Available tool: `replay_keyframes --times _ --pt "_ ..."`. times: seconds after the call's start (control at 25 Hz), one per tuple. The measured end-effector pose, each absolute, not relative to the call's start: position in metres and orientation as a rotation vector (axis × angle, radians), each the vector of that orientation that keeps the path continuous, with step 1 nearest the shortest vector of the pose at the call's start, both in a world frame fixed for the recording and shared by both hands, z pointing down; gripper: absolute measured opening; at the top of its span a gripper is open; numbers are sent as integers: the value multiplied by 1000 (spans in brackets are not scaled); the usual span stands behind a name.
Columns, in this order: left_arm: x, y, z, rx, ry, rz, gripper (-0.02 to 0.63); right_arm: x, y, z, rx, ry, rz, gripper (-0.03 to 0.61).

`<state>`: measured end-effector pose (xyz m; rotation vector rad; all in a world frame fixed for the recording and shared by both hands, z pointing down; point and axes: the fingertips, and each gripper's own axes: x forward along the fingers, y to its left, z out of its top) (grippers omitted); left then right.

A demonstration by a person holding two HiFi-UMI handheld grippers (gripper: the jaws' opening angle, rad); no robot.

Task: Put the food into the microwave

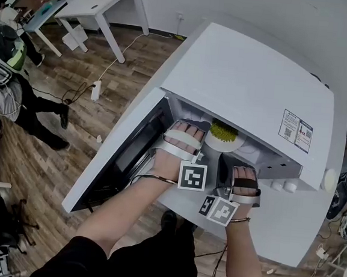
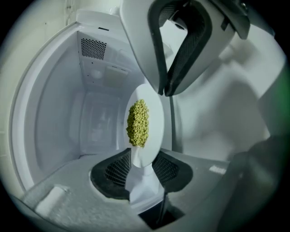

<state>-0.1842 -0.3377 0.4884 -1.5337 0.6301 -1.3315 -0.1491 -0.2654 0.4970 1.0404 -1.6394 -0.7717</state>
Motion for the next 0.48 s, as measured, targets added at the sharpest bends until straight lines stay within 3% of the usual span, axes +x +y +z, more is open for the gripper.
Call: replay_keyframes --times 0.48 --pt "-182 -327 493 -1549 619 -1337 158 -185 -260 492 962 -1738 -859 31"
